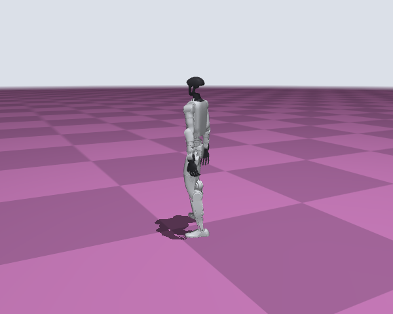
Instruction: Kungfu
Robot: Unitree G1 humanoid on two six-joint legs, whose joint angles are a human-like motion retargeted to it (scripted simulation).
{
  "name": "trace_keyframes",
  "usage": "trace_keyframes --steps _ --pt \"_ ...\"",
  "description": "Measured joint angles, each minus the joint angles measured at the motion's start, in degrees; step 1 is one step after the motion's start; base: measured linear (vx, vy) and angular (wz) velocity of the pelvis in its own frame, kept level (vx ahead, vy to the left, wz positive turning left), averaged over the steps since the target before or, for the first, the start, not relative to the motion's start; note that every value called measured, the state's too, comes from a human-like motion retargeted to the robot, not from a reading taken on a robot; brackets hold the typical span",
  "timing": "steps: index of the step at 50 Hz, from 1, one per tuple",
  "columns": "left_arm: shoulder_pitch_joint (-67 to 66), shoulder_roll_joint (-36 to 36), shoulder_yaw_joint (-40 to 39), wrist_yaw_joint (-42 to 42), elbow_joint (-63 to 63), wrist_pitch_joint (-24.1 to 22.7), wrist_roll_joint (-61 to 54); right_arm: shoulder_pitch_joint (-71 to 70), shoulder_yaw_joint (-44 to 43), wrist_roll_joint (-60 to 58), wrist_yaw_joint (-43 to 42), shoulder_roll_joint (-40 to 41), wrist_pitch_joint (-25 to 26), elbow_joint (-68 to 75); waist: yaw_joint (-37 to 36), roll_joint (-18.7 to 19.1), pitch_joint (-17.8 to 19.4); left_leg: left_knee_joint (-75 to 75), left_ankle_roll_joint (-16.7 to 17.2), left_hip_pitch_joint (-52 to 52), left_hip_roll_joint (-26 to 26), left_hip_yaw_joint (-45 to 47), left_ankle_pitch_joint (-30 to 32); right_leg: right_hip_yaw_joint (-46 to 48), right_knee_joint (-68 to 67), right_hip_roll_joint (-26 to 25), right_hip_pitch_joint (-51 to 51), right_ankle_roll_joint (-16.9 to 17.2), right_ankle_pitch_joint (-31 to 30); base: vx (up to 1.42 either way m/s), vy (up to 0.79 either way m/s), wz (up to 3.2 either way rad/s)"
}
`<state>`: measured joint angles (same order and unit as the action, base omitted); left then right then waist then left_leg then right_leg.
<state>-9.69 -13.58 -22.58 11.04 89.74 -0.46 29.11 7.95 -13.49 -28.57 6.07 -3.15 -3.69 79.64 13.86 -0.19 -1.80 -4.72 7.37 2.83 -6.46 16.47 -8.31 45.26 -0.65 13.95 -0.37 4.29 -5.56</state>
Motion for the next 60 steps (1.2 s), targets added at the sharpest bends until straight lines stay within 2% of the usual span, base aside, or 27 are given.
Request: trace_keyframes --steps 6,15,19,20,23,26,30,32,34,35,37,41,44,48,52,55,60 --pt "-0.9 1.2 -4.5 5.1 -1.2 -1.8 1.8 0.0 -1.6 2.5 0.8 -0.6 0.8 0.1 -1.3 -1.5 -0.9 -0.5 -0.4 -0.9 0.8 0.5 -0.1 2.0 0.5 1.3 -0.3 1.8 -2.0 0.00 0.09 -0.03" --pt "3.5 -2.0 0.4 4.1 -3.2 -2.6 6.5 -1.7 -1.1 4.9 3.4 -2.6 0.8 -1.1 -1.2 -3.6 0.4 -2.4 -2.5 -4.0 3.4 -0.1 -1.1 3.0 0.3 5.5 -1.9 6.9 -10.2 -0.09 0.22 0.07" --pt "5.1 -2.1 2.4 4.6 -5.0 -3.9 3.9 -3.4 0.2 2.5 1.8 -3.5 0.0 -2.0 2.1 -3.5 1.6 -2.1 -4.4 -4.3 5.0 0.3 -2.3 -1.4 0.0 6.4 -2.5 10.5 -12.3 -0.10 0.29 0.19" --pt "5.4 -2.2 3.0 4.7 -5.1 -4.3 2.8 -3.9 0.7 2.0 1.2 -3.8 -0.1 -2.0 3.1 -3.2 1.9 -1.9 -4.7 -4.3 5.1 0.3 -2.4 -3.3 -0.4 6.2 -2.7 10.4 -11.7 -0.10 0.25 0.03" --pt "6.3 -3.1 4.1 6.3 -5.1 -4.4 1.9 -5.5 2.3 1.4 0.4 -3.9 0.2 -1.1 5.4 -1.1 2.3 -1.4 -5.3 -5.0 3.9 0.0 -2.1 -14.9 -4.3 1.9 -4.5 5.1 -1.4 -0.13 0.21 -0.05" --pt "7.3 -4.1 4.5 7.0 -5.1 -3.4 3.8 -6.3 3.2 1.5 0.2 -3.2 -0.2 -0.2 6.2 -0.3 2.1 -0.7 -5.8 -5.8 3.8 0.4 -1.8 -24.5 -8.3 -3.4 -6.0 3.7 6.7 -0.14 0.10 -0.12" --pt "8.4 -4.7 5.4 5.9 -4.7 -2.9 5.7 -5.5 3.4 1.4 -1.3 -2.0 -1.4 0.1 7.2 -0.8 1.0 0.3 -6.4 -6.2 5.3 0.6 -1.7 -26.4 -10.5 -6.8 -4.0 5.6 8.4 -0.09 0.03 0.16" --pt "8.7 -4.5 6.0 5.9 -4.6 -2.5 5.6 -4.5 2.9 1.7 -2.5 -1.3 -2.1 0.5 7.6 -0.9 0.5 0.5 -6.5 -6.1 5.8 0.1 -1.7 -26.9 -9.8 -8.3 -2.2 2.4 12.0 -0.02 -0.01 0.39" --pt "8.6 -3.6 5.9 5.9 -4.8 -2.4 5.5 -3.4 1.5 2.7 -3.4 -0.4 -2.4 1.4 7.0 -1.7 -0.2 0.5 -6.6 -5.8 6.8 -0.1 -1.6 -25.8 -6.7 -8.4 -0.3 -1.1 12.2 0.00 -0.05 0.17" --pt "8.4 -3.0 5.6 5.8 -5.0 -2.4 5.5 -2.9 0.7 3.4 -3.7 0.2 -2.3 2.2 6.3 -2.3 -0.8 0.5 -6.7 -5.6 7.6 0.0 -1.5 -25.1 -4.9 -8.2 0.4 -1.8 11.5 0.02 -0.06 -0.18" --pt "7.9 -1.3 5.1 4.9 -5.2 -3.7 4.5 -2.8 -1.8 5.3 -2.9 1.0 -1.9 4.5 3.5 -2.7 -1.4 0.5 -6.6 -5.7 7.7 0.8 -1.1 -25.5 -4.0 -7.7 0.8 -1.0 11.2 0.00 -0.03 -0.42" --pt "6.0 3.0 4.4 -0.4 -4.9 -11.6 -2.1 -4.1 -3.0 9.0 -1.2 0.9 -0.7 7.0 2.2 -2.0 -0.4 0.4 -6.6 -5.1 6.9 2.3 -0.9 -24.6 -3.1 -7.6 1.2 -1.0 10.4 -0.08 0.04 -0.41" --pt "4.2 4.6 2.5 -4.7 -4.5 -14.6 -7.2 -4.8 -2.6 9.8 -1.5 0.6 -0.9 6.2 4.1 -1.3 0.4 0.7 -6.8 -4.4 6.7 3.0 -0.8 -25.2 -3.1 -8.2 1.1 -1.6 10.1 -0.06 0.03 -0.29" --pt "3.3 5.2 -2.6 -4.8 -1.9 -13.9 -14.3 -4.3 -4.8 11.8 -1.7 0.4 -3.4 4.0 5.1 -0.9 0.4 0.6 -6.5 -4.3 6.2 3.8 -0.5 -25.2 -3.4 -8.1 0.8 -1.7 9.9 -0.08 -0.01 -0.16" --pt "3.5 4.5 -7.3 0.1 -0.5 -12.0 -30.1 -4.1 -9.3 19.9 0.0 -0.1 -5.3 3.0 4.1 -0.9 0.4 0.5 -6.6 -4.5 5.9 4.2 -0.2 -26.1 -3.7 -8.4 0.3 -2.1 9.8 -0.03 -0.02 -0.05" --pt "3.7 4.8 -13.1 4.2 -1.8 -10.7 -43.1 -4.7 -13.6 29.6 3.2 -0.2 -5.7 2.4 4.3 -0.7 0.5 0.4 -6.7 -4.8 5.6 4.4 0.1 -26.1 -4.0 -8.5 0.0 -2.4 9.8 -0.09 0.00 -0.02" --pt "4.1 5.3 -21.3 9.9 -6.3 -10.5 -59.6 -6.2 -20.9 52.3 11.0 -0.4 -6.2 0.0 4.7 -0.5 0.9 0.1 -6.9 -5.4 5.0 4.9 0.6 -26.5 -4.6 -8.7 -0.7 -3.2 10.0 -0.11 -0.01 0.10"
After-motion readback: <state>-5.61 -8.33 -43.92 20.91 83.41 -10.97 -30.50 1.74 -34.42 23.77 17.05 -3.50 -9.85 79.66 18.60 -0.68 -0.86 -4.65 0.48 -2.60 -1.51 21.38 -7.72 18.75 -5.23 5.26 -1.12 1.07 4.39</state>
